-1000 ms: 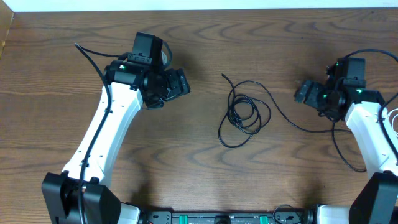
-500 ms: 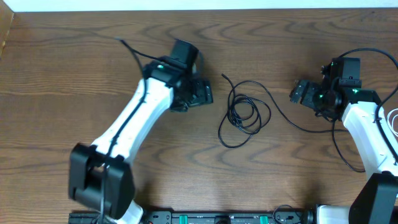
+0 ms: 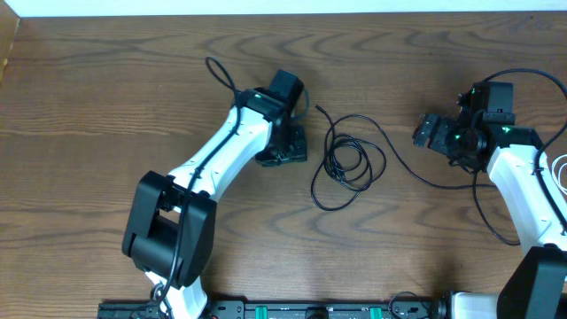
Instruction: Untangle cables
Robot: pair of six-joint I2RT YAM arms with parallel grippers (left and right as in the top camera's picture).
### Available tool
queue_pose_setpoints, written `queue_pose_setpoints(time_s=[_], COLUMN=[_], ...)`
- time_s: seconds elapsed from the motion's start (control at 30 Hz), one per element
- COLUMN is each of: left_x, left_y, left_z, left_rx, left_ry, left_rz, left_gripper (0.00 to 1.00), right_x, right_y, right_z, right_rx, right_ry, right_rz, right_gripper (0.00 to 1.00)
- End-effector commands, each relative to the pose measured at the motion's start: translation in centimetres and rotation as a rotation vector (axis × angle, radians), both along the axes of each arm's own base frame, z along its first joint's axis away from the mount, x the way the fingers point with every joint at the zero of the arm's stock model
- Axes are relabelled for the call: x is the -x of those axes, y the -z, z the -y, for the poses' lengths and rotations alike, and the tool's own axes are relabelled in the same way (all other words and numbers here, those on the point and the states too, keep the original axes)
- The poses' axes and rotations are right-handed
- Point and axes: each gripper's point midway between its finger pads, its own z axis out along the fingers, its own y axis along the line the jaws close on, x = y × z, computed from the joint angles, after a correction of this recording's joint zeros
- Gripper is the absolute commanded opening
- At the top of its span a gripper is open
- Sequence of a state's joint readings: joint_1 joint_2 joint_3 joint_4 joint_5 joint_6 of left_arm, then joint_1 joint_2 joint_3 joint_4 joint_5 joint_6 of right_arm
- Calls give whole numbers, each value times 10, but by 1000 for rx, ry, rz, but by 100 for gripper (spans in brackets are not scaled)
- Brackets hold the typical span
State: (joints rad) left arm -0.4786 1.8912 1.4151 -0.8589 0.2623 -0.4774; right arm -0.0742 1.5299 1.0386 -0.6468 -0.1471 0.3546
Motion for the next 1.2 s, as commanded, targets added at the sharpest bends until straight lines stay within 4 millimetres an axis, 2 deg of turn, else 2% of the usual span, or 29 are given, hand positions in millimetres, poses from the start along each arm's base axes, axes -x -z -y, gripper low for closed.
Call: queue_pose_setpoints(time_s=[0.0,0.2,0.37,0.53,0.73,1.03,1.17], left_x=[9,23,36,39,36,47,54], left_y=[0,5,24,36,40,60,64], left_z=[26,57,64,58,32,22,17], left_rx=[30,37,-31,-69,-212,-235,-249], left_ry=[153,260,307,308,297,174,137], left_rz=[34,58,37,7,22,-23,-51], left_gripper=[50,50,50,50,50,50,45], right_x=[1,1,1,1,1,1,1], right_y=[-1,-1,-1,-1,-1,-1,-1], right_z=[-2,-2,-2,-2,-2,-2,-2], right_rx=[-3,-3,-3,-3,-3,-3,-3], right_ry=[-10,-10,-10,-10,-10,-10,-10], right_rz=[2,2,2,2,2,2,2], right_gripper=[99,99,99,99,99,99,99])
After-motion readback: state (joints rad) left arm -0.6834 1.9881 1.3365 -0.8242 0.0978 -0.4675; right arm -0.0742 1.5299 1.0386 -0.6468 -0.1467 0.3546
